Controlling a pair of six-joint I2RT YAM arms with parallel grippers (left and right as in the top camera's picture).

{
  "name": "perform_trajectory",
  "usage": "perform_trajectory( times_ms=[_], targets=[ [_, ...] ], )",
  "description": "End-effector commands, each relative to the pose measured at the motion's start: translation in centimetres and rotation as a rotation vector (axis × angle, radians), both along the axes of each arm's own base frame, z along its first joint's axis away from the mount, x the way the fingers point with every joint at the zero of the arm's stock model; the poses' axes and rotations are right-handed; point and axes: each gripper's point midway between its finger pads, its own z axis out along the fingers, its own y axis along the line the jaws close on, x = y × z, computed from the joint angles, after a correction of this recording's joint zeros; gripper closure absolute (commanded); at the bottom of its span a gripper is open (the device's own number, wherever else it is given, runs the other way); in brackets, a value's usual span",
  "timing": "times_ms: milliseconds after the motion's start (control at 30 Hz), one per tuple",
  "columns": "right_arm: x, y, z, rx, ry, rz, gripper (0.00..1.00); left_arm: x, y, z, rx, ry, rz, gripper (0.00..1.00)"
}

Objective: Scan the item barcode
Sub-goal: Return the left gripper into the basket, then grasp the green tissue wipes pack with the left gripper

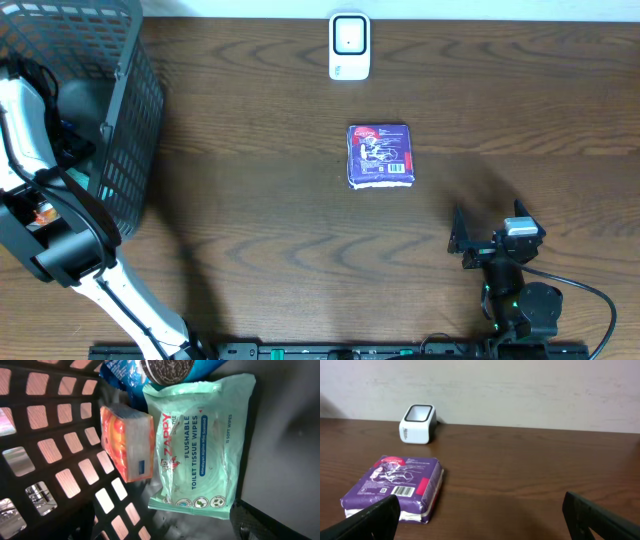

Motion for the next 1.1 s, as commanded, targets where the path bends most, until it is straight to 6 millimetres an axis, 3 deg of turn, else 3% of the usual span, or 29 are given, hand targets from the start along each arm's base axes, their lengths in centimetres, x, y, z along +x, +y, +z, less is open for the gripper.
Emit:
perform_trajectory(
  times_ms=[0,367,600,833,1033,1067],
  targets=[
    [0.0,-0.1,-0.1,0.011,0.001,-0.002,0.01,-0.4,-0.6,-1.5,-0.044,0.013,0.02,0.14],
    [0.0,-0.1,-0.1,0.011,0.001,-0.002,0.01,-1.1,-1.5,-5.5,-0.08,0.03,0.007,0.14],
    [0.0,-0.1,-0.1,0.011,0.001,-0.002,0.01,-0.5,-1.1,-6.3,-0.072,0.007,-0.028,0.15],
    [0.0,-0.1,-0.1,0.011,0.001,-0.002,0.01,0.0,-0.9,-6.6,-0.062,-0.015,-0.029,0.41],
    [0.0,-0.1,-0.1,0.011,0.001,-0.002,0.01,0.2,-2.1,-8.3,-0.127,-0.046,-0.032,0.47],
    [0.0,-0.1,-0.1,0.011,0.001,-0.002,0.01,0.2,-2.3,-8.6,-0.136,-0.049,-0.031,0.53]
  ],
)
